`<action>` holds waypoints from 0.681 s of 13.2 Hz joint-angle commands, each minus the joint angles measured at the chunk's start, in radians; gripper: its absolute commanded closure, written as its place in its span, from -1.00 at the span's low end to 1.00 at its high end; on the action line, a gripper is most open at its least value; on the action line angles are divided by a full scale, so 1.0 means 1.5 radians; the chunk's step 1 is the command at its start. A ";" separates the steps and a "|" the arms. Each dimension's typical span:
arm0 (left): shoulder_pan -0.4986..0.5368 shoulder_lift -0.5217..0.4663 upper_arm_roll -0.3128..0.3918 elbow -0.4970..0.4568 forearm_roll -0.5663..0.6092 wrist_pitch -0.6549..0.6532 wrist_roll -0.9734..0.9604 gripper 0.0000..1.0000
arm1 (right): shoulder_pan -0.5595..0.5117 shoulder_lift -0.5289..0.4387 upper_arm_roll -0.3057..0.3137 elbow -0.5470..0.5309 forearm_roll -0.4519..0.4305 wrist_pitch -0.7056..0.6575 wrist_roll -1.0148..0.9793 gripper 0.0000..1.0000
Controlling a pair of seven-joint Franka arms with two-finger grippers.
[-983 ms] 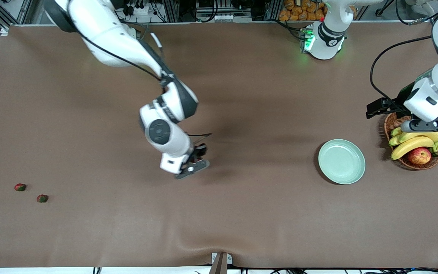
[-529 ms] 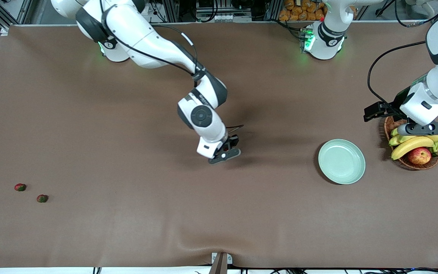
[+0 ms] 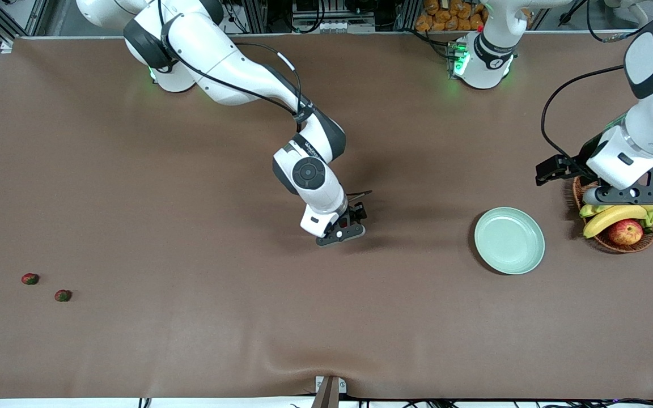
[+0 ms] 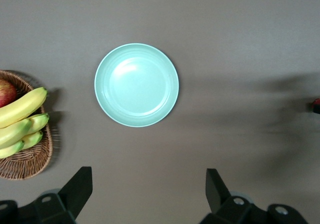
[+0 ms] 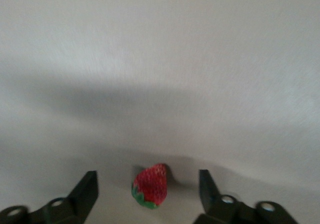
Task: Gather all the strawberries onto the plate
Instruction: 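Set the strawberry down with the right gripper while the left gripper approaches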
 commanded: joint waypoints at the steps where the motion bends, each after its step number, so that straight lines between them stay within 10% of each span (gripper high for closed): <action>1: -0.019 0.033 -0.019 -0.001 -0.018 0.049 -0.030 -1.00 | -0.055 -0.067 0.002 -0.027 0.006 -0.041 0.008 -1.00; 9: -0.223 0.267 -0.040 0.141 0.014 0.158 -0.329 -1.00 | -0.335 -0.134 -0.022 -0.030 -0.060 -0.210 -0.039 -1.00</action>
